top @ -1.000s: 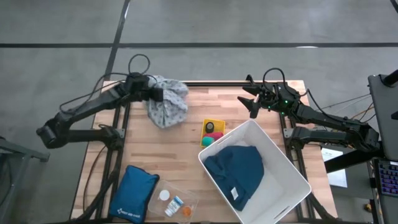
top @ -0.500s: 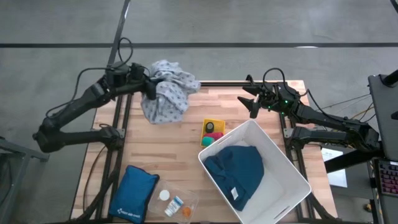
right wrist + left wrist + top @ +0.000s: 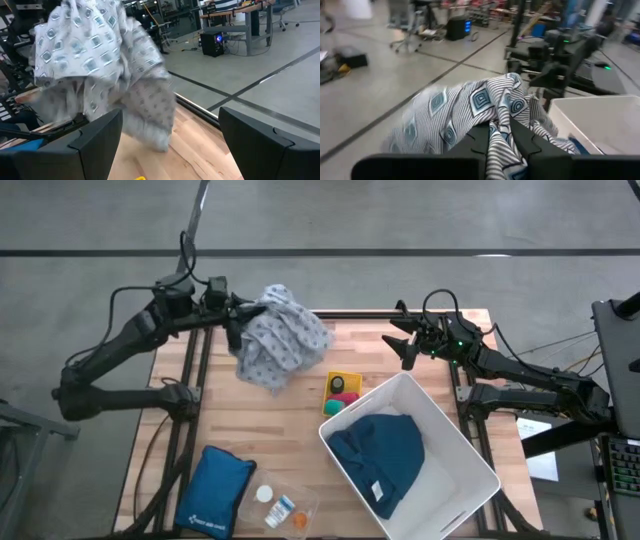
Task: Pick & place medical supplies in basket/bin
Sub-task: Put the gray patient gown into the white bin
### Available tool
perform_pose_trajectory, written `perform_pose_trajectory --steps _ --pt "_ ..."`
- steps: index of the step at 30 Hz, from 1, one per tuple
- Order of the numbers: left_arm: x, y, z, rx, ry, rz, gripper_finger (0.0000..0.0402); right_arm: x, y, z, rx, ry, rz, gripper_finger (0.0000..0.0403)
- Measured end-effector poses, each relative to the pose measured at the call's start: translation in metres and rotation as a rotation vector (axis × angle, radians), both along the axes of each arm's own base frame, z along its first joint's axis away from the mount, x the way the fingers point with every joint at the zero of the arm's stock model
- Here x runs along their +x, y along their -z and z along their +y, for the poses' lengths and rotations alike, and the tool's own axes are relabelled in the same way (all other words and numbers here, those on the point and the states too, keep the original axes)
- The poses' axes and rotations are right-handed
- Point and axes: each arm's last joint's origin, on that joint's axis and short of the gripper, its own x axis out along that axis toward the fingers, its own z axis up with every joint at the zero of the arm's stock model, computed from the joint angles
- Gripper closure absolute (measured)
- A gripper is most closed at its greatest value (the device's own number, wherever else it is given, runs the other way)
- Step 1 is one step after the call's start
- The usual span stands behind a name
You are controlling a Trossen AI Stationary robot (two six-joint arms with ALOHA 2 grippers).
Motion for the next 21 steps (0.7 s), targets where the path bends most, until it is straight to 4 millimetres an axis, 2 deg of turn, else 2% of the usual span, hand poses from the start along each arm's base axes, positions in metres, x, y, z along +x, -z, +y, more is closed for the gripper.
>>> perform_pose_trajectory --steps 6,12,21 --pt "0.004 -0.011 -0.009 0.121 0.157 -0.066 0.0365 0.000 0.000 0.000 0.000 0.000 0.000 0.0078" --pt "0.008 -0.017 -0.016 0.162 0.200 -0.106 0.0375 0.000 0.000 0.000 0.000 0.000 0.000 0.0078" --pt "0.012 -0.042 -0.029 0.308 0.256 -0.315 0.0375 0.000 0.000 0.000 0.000 0.000 0.000 0.0078"
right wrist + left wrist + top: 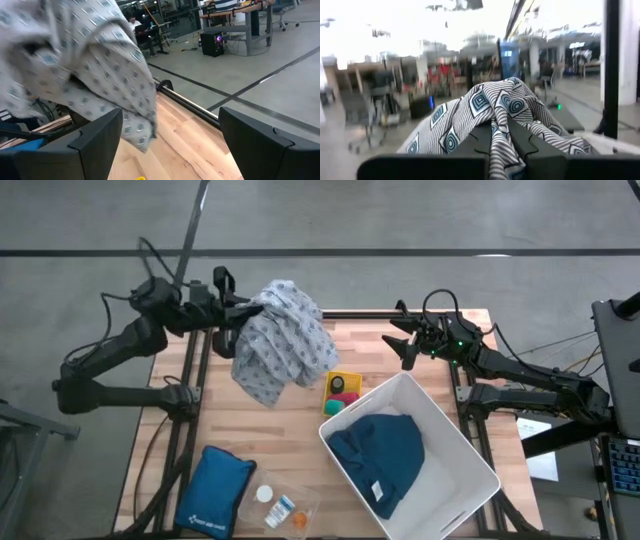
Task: Pick & place medical supplies in basket/bin
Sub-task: Put the gray patient gown into the white bin
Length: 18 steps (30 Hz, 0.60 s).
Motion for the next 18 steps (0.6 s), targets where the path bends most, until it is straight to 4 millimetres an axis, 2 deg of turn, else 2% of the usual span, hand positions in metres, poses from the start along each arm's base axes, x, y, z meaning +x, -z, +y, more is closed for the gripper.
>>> perform_pose_trajectory --steps 9,15,18 --pt "-0.008 -0.031 -0.009 0.184 0.072 -0.311 0.0376 0.000 0.000 0.000 0.000 0.000 0.000 0.0078" --pt "-0.003 -0.032 -0.012 0.215 0.144 -0.347 0.0376 0.000 0.000 0.000 0.000 0.000 0.000 0.0078" --pt "0.006 -0.032 -0.015 0.203 0.182 -0.373 0.0376 0.000 0.000 0.000 0.000 0.000 0.000 0.0078"
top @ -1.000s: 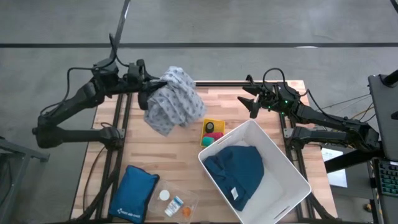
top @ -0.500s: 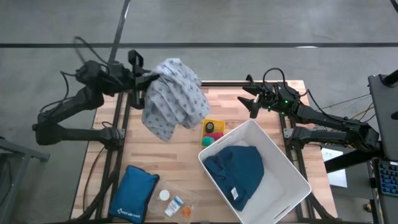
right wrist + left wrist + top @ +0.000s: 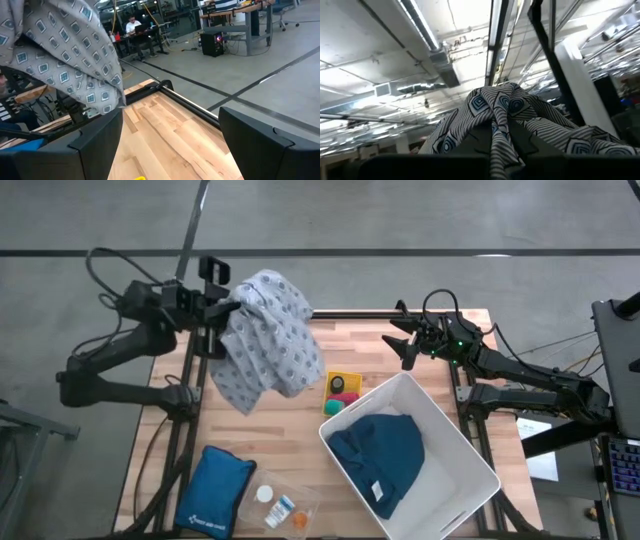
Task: Pick & place medical supplies in basket/bin
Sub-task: Put the gray patient gown into the white bin
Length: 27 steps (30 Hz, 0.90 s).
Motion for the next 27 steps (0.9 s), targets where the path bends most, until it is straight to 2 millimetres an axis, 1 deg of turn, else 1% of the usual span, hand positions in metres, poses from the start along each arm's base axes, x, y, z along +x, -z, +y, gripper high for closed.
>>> perform_pose_trajectory --steps 4,8,12,22,27 --pt "0.017 0.002 -0.005 0.013 0.054 -0.044 0.0376 0.000 0.000 0.000 0.000 0.000 0.000 0.0078" --pt "0.032 -0.004 -0.009 0.039 0.093 -0.108 0.0376 0.000 0.000 0.000 0.000 0.000 0.000 0.0078" --pt "0.054 -0.009 -0.011 0.043 0.120 -0.109 0.0376 0.000 0.000 0.000 0.000 0.000 0.000 0.0078" --pt "0.114 -0.031 -0.019 0.071 0.178 -0.139 0.0376 0.000 0.000 0.000 0.000 0.000 0.000 0.0078" --pt "0.134 -0.050 -0.022 0.105 0.182 -0.205 0.0376 0.000 0.000 0.000 0.000 0.000 0.000 0.0078"
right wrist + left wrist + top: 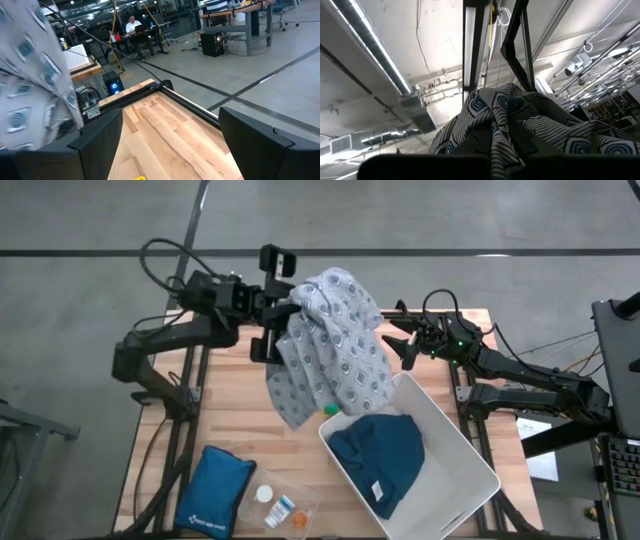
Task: Pick & place medical supplies in basket/bin
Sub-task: Put the gray patient gown into the white bin
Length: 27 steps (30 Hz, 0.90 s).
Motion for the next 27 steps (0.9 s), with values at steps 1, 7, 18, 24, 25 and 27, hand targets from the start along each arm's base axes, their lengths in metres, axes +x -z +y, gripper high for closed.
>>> perform_pose_trajectory --steps 1,7,18,24,25,27 --pt "0.003 -0.003 -0.001 0.001 0.004 -0.009 0.0376 0.000 0.000 0.000 0.000 0.000 0.000 0.0078" --pt "0.025 -0.004 -0.005 -0.027 0.052 0.005 0.0376 0.000 0.000 0.000 0.000 0.000 0.000 0.0078" --pt "0.052 0.012 -0.035 -0.026 0.139 0.048 0.0376 0.000 0.000 0.000 0.000 0.000 0.000 0.0078" --pt "0.074 0.033 -0.043 0.049 0.087 0.104 0.0376 0.000 0.000 0.000 0.000 0.001 0.000 0.0078" --pt "0.079 0.038 -0.043 0.053 0.083 0.123 0.0376 0.000 0.000 0.000 0.000 0.000 0.000 0.0078" --pt "0.087 0.046 -0.043 0.061 0.076 0.173 0.0376 0.000 0.000 0.000 0.000 0.000 0.000 0.0078"
